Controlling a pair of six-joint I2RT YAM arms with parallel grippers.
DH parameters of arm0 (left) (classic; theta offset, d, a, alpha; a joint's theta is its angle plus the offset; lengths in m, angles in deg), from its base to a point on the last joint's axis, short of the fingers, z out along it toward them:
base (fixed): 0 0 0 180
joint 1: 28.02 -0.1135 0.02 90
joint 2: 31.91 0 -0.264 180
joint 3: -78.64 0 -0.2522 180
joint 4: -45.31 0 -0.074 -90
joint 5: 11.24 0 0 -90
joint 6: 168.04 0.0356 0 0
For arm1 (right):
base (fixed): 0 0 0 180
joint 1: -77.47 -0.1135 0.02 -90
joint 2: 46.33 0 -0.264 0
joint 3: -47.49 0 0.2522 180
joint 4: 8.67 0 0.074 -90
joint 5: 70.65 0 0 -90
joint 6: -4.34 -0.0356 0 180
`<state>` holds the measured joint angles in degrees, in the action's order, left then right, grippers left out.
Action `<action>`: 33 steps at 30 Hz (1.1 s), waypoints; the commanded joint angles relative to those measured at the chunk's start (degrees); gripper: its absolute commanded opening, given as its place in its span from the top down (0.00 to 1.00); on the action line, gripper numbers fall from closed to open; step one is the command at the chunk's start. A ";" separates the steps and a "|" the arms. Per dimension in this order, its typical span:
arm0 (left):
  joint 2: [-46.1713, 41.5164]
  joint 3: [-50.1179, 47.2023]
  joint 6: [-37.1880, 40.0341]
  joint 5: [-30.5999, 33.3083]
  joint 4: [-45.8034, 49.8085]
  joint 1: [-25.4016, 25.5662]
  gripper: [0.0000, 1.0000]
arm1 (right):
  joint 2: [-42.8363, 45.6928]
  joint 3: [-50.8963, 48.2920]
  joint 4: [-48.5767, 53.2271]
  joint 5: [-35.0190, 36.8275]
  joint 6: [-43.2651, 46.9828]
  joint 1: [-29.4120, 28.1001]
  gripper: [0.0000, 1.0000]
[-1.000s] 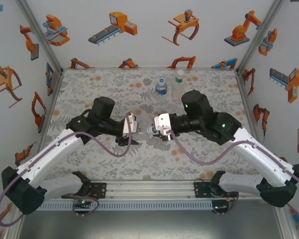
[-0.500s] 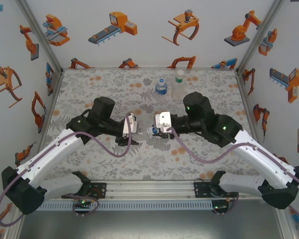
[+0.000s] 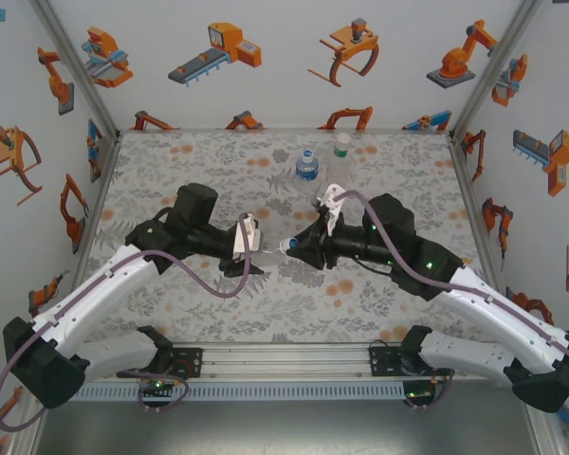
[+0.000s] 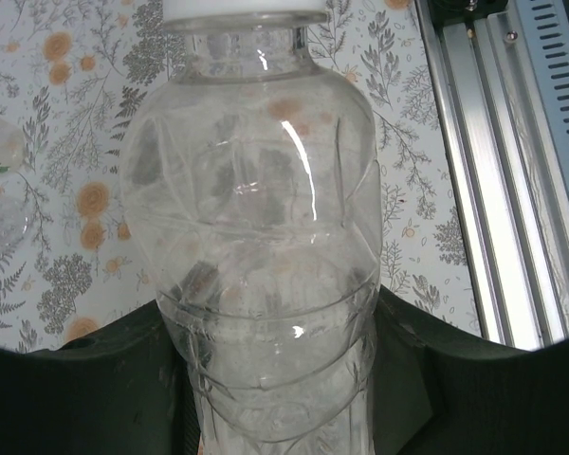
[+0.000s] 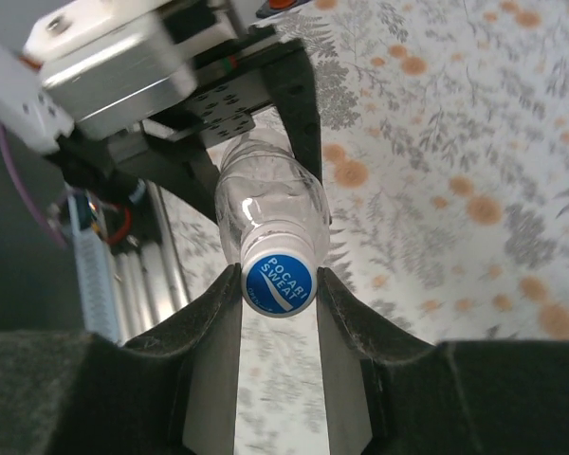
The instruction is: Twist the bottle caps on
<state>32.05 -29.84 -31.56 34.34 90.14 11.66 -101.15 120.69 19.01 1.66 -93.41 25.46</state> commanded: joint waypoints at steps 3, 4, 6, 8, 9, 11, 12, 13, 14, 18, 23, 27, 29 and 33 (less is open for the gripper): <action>-2.02 0.69 -0.69 -4.00 -3.18 0.38 1.00 | 0.51 -2.54 -1.54 18.86 -33.49 0.86 1.00; -1.92 0.68 -0.92 -3.71 -3.29 0.36 1.00 | 0.10 -2.43 -0.40 20.00 -38.45 0.88 1.00; -1.80 0.78 -1.67 -2.79 -3.73 0.33 1.00 | -0.97 -2.01 1.57 21.42 -46.35 0.86 1.00; -1.56 0.71 -2.00 -2.25 -3.95 0.31 1.00 | -2.38 -1.60 3.29 22.06 -53.98 0.86 1.00; -1.55 0.64 -2.15 -2.11 -4.12 0.34 1.00 | -2.92 -1.71 3.49 22.30 -57.60 0.85 1.00; -1.50 0.55 -2.49 -1.74 -4.50 0.32 1.00 | -3.49 -2.76 1.71 21.78 -62.51 0.86 1.00; -1.47 0.56 -2.71 -1.38 -4.65 0.39 1.00 | -3.80 -2.96 1.09 21.55 -64.19 0.86 1.00; -1.45 0.49 -2.71 -0.94 -4.64 0.34 1.00 | -4.37 -2.41 1.47 21.02 -65.25 0.98 1.00; -1.33 0.43 -2.79 -0.50 -4.66 0.32 1.00 | -4.85 -1.74 2.24 20.74 -65.95 0.97 1.00; -1.10 0.59 -3.02 0.51 -4.61 0.31 1.00 | -5.90 -0.35 2.18 19.78 -65.14 0.99 1.00; -0.63 0.78 -2.89 1.12 -4.13 0.31 1.00 | -5.25 3.85 8.41 21.03 -55.60 1.69 0.74; -0.15 1.06 -2.97 2.08 -3.78 0.31 1.00 | -5.20 9.28 14.92 20.99 -48.30 2.29 0.53; 0.26 1.46 -2.99 1.90 -3.24 0.22 1.00 | -4.96 10.97 15.97 20.33 -43.11 2.31 0.51; 1.66 3.08 -2.40 0.17 -0.31 0.13 1.00 | -4.00 12.66 16.44 19.54 -30.58 2.36 0.49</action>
<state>32.64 -29.45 -35.43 38.51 87.52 11.71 -106.20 131.30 32.58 20.50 -136.27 27.78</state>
